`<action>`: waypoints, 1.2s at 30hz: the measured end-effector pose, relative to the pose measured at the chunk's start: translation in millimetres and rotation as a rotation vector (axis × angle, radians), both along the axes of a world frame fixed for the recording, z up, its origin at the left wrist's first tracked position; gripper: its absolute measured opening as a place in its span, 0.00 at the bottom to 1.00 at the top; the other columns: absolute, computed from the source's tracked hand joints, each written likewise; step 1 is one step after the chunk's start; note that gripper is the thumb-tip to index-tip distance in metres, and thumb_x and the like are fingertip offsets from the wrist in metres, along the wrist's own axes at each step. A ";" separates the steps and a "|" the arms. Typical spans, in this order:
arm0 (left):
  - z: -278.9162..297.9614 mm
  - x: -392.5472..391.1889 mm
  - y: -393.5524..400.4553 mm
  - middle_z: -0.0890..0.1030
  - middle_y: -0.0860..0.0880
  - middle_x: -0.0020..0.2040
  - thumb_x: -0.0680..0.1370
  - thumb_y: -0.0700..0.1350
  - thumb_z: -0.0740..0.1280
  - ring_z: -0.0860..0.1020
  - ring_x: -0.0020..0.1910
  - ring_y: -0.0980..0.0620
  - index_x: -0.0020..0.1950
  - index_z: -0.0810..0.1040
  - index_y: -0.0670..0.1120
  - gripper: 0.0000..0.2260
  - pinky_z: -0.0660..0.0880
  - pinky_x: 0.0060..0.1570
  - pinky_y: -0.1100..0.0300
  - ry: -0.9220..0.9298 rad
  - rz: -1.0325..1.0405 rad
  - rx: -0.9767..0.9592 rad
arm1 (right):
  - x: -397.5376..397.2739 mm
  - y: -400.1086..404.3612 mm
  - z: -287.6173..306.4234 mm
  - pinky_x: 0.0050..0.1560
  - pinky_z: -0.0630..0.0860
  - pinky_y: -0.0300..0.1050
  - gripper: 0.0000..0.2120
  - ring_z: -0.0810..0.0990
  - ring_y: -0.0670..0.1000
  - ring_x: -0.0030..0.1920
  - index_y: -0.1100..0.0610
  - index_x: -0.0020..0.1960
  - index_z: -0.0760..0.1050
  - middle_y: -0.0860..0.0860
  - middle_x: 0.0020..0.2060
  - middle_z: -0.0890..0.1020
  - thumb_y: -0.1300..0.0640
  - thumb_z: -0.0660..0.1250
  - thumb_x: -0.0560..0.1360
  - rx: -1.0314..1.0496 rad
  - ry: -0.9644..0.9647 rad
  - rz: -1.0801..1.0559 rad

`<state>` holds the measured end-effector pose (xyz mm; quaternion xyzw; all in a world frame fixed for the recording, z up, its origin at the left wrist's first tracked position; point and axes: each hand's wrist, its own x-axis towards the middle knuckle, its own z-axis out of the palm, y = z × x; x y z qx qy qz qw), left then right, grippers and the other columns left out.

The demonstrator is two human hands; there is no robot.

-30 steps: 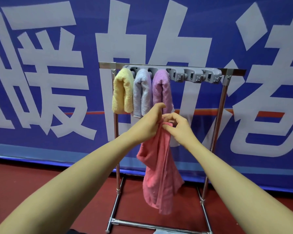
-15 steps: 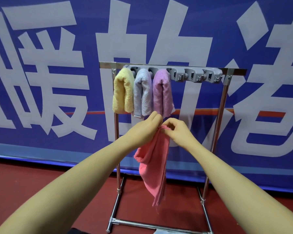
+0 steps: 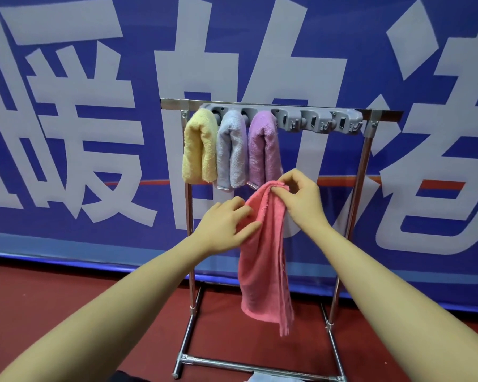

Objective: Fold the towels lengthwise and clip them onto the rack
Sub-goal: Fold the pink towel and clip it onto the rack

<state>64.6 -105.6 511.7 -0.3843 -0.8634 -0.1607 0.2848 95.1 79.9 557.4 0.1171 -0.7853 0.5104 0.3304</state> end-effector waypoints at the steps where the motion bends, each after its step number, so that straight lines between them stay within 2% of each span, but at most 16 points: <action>1: -1.3 -0.5 -1.3 0.73 0.51 0.42 0.75 0.64 0.54 0.72 0.38 0.51 0.45 0.78 0.47 0.23 0.70 0.43 0.57 -0.033 0.014 -0.023 | 0.4 0.6 0.8 0.38 0.70 0.37 0.07 0.73 0.46 0.36 0.57 0.39 0.74 0.50 0.33 0.76 0.65 0.70 0.72 0.003 0.003 -0.009; 4: -0.3 -1.3 -1.7 0.69 0.52 0.38 0.74 0.67 0.51 0.68 0.36 0.51 0.35 0.71 0.47 0.24 0.67 0.44 0.56 -0.090 0.088 -0.204 | 1.7 5.2 2.6 0.38 0.70 0.35 0.04 0.73 0.44 0.35 0.60 0.41 0.75 0.49 0.34 0.76 0.64 0.69 0.73 -0.014 0.019 -0.055; 6: 0.4 -2.8 -1.4 0.73 0.50 0.41 0.77 0.61 0.57 0.73 0.40 0.49 0.39 0.75 0.46 0.21 0.66 0.46 0.56 -0.099 0.137 -0.256 | 1.1 11.9 4.0 0.37 0.69 0.32 0.03 0.72 0.40 0.34 0.62 0.42 0.75 0.47 0.33 0.76 0.64 0.68 0.73 -0.043 0.022 -0.095; 9: 6.3 -6.5 -5.4 0.78 0.47 0.45 0.79 0.51 0.61 0.76 0.44 0.45 0.46 0.78 0.44 0.12 0.62 0.42 0.58 -0.098 0.181 -0.090 | -0.4 26.6 2.6 0.36 0.69 0.30 0.03 0.71 0.39 0.33 0.60 0.42 0.75 0.47 0.34 0.76 0.63 0.68 0.74 -0.020 -0.012 -0.148; 12: 21.2 -11.0 -10.1 0.78 0.47 0.44 0.77 0.47 0.63 0.77 0.43 0.44 0.44 0.78 0.42 0.09 0.62 0.39 0.58 -0.110 0.203 -0.006 | 0.2 38.3 -4.0 0.37 0.70 0.27 0.03 0.73 0.39 0.37 0.56 0.44 0.75 0.46 0.37 0.77 0.63 0.67 0.74 0.056 -0.068 -0.155; 14: 33.3 -14.3 -10.0 0.77 0.45 0.42 0.75 0.44 0.65 0.77 0.42 0.42 0.41 0.77 0.40 0.08 0.64 0.36 0.58 -0.127 0.216 -0.002 | 1.7 41.2 -8.6 0.43 0.69 0.23 0.06 0.74 0.37 0.43 0.56 0.49 0.76 0.46 0.42 0.78 0.65 0.65 0.75 0.170 -0.088 -0.117; 16: 44.2 -17.7 -11.1 0.77 0.45 0.40 0.73 0.44 0.65 0.77 0.40 0.41 0.40 0.76 0.39 0.08 0.65 0.34 0.57 -0.131 0.222 -0.003 | 3.6 41.8 -11.7 0.49 0.65 0.20 0.11 0.73 0.34 0.49 0.56 0.54 0.77 0.46 0.48 0.76 0.67 0.63 0.76 0.287 -0.097 -0.076; 18: 52.1 -19.7 -14.9 0.76 0.46 0.39 0.73 0.48 0.65 0.77 0.40 0.42 0.39 0.76 0.41 0.11 0.66 0.35 0.57 -0.100 0.232 -0.030 | 5.3 41.9 -12.7 0.52 0.64 0.19 0.12 0.72 0.33 0.51 0.56 0.56 0.77 0.46 0.49 0.75 0.68 0.62 0.76 0.340 -0.106 -0.031; 20: 56.4 -20.0 -19.3 0.73 0.50 0.37 0.75 0.51 0.66 0.75 0.38 0.46 0.36 0.73 0.43 0.13 0.62 0.36 0.58 -0.059 0.250 -0.054 | 5.7 40.8 -12.8 0.52 0.65 0.20 0.11 0.73 0.33 0.50 0.58 0.55 0.77 0.46 0.47 0.74 0.68 0.62 0.77 0.375 -0.111 -0.010; 23: 58.7 -20.9 -23.8 0.71 0.51 0.37 0.77 0.52 0.65 0.72 0.38 0.48 0.34 0.72 0.45 0.14 0.59 0.37 0.59 -0.011 0.285 -0.067 | 1.7 35.5 -12.5 0.48 0.67 0.23 0.06 0.75 0.40 0.46 0.59 0.51 0.77 0.48 0.45 0.76 0.65 0.64 0.76 0.389 -0.097 -0.044; 25: 57.5 -24.1 -25.4 0.74 0.48 0.38 0.76 0.48 0.66 0.75 0.38 0.45 0.36 0.75 0.41 0.13 0.61 0.35 0.57 -0.036 0.228 -0.028 | -0.4 31.7 -11.7 0.43 0.68 0.26 0.02 0.74 0.43 0.43 0.60 0.48 0.77 0.50 0.43 0.78 0.62 0.66 0.76 0.355 -0.116 -0.081; 27: 56.1 -26.7 -28.2 0.74 0.46 0.36 0.74 0.43 0.69 0.75 0.35 0.41 0.34 0.74 0.40 0.10 0.67 0.33 0.54 -0.093 0.124 0.042 | -2.0 31.5 -12.3 0.40 0.68 0.29 0.03 0.73 0.41 0.40 0.58 0.44 0.75 0.49 0.40 0.78 0.59 0.68 0.75 0.313 -0.134 -0.115; 29: 57.0 -25.6 -30.8 0.74 0.49 0.35 0.71 0.39 0.70 0.76 0.35 0.42 0.37 0.73 0.42 0.07 0.73 0.35 0.51 -0.153 0.065 0.128 | -2.0 33.9 -13.3 0.38 0.67 0.31 0.06 0.73 0.41 0.38 0.57 0.42 0.74 0.48 0.38 0.77 0.56 0.69 0.74 0.277 -0.143 -0.140; 32: 55.4 -25.2 -31.5 0.74 0.50 0.35 0.71 0.35 0.67 0.76 0.37 0.42 0.41 0.72 0.43 0.05 0.74 0.37 0.49 -0.173 0.038 0.152 | -1.1 37.4 -15.0 0.37 0.68 0.33 0.07 0.73 0.42 0.37 0.57 0.42 0.74 0.48 0.37 0.77 0.56 0.70 0.73 0.257 -0.157 -0.145; 34: 53.8 -24.3 -29.0 0.79 0.48 0.40 0.72 0.36 0.65 0.78 0.41 0.42 0.49 0.73 0.44 0.07 0.74 0.39 0.51 -0.158 0.079 0.145 | -0.1 37.1 -15.5 0.38 0.69 0.35 0.06 0.73 0.43 0.37 0.57 0.41 0.74 0.49 0.37 0.77 0.57 0.70 0.73 0.260 -0.160 -0.146; 36: 51.8 -26.1 -25.7 0.81 0.48 0.48 0.75 0.38 0.64 0.78 0.48 0.45 0.59 0.74 0.45 0.13 0.71 0.43 0.55 -0.124 0.172 0.107 | 1.1 34.5 -14.4 0.38 0.68 0.34 0.05 0.73 0.43 0.38 0.57 0.41 0.74 0.51 0.39 0.77 0.59 0.69 0.73 0.274 -0.148 -0.153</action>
